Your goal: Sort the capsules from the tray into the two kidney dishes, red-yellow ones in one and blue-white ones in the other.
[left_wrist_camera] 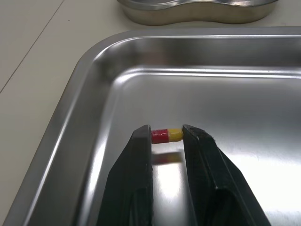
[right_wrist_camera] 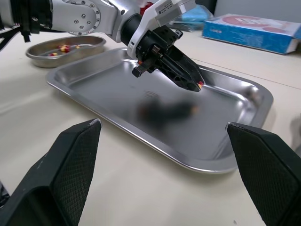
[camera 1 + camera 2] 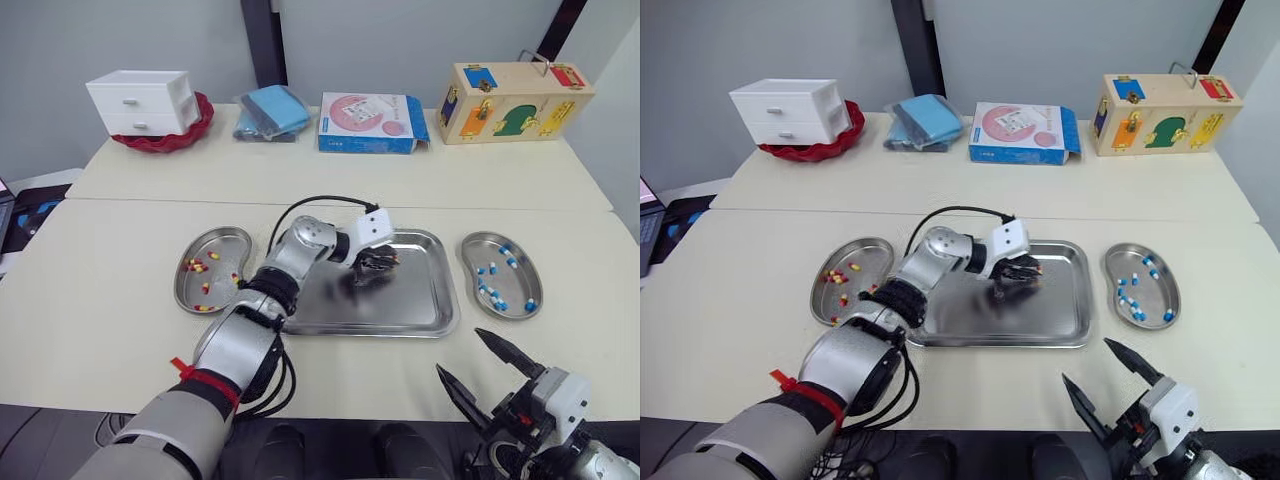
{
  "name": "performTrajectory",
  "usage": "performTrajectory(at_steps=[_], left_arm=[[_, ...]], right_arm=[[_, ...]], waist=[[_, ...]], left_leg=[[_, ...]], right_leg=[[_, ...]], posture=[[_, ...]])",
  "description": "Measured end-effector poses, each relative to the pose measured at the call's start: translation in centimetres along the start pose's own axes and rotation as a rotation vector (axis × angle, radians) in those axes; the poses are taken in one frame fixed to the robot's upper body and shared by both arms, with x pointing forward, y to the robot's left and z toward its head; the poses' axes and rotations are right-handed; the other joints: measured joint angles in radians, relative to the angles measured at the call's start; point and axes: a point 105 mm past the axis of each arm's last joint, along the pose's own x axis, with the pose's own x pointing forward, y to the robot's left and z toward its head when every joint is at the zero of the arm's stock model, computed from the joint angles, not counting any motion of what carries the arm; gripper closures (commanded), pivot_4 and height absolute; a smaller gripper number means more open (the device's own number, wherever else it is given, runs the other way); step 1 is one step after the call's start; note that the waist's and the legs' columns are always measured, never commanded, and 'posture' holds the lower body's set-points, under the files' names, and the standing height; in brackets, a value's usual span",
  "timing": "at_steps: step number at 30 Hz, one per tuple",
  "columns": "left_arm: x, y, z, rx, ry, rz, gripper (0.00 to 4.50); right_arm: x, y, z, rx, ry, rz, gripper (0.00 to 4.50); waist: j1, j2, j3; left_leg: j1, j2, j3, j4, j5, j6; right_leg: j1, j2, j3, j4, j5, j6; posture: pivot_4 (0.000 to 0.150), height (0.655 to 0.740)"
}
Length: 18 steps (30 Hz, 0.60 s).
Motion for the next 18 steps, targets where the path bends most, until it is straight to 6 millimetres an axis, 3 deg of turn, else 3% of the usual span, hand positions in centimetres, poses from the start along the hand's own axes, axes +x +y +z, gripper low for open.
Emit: performTrajectory(at_steps=[8,18], left_arm=[[-6.9,-0.4,-0.4,-0.091,-0.011,0.166,3.53],[-16.5,-1.3,-4.1,-0.245,0.138,0.445,3.53]], right_arm=[[0.2,-0.3,0.3,-0.017,0.019,0.18,0.0],[0.7,-0.8,0.4,-0.035,0.04,0.381,0.0]], waist=[[0.002,0.0,0.0],[0.006,0.0,0.0]], left_leg=[[0.001,0.001,0.0,0.001,0.0,0.0],[0.002,0.001,0.0,0.001,0.0,0.0]], right_leg=[[0.001,0.0,0.0,0.0,0.0,0.0],[0.003,-0.001,-0.001,0.0,0.0,0.0]], posture=[[0.15,0.74],[0.15,0.74]])
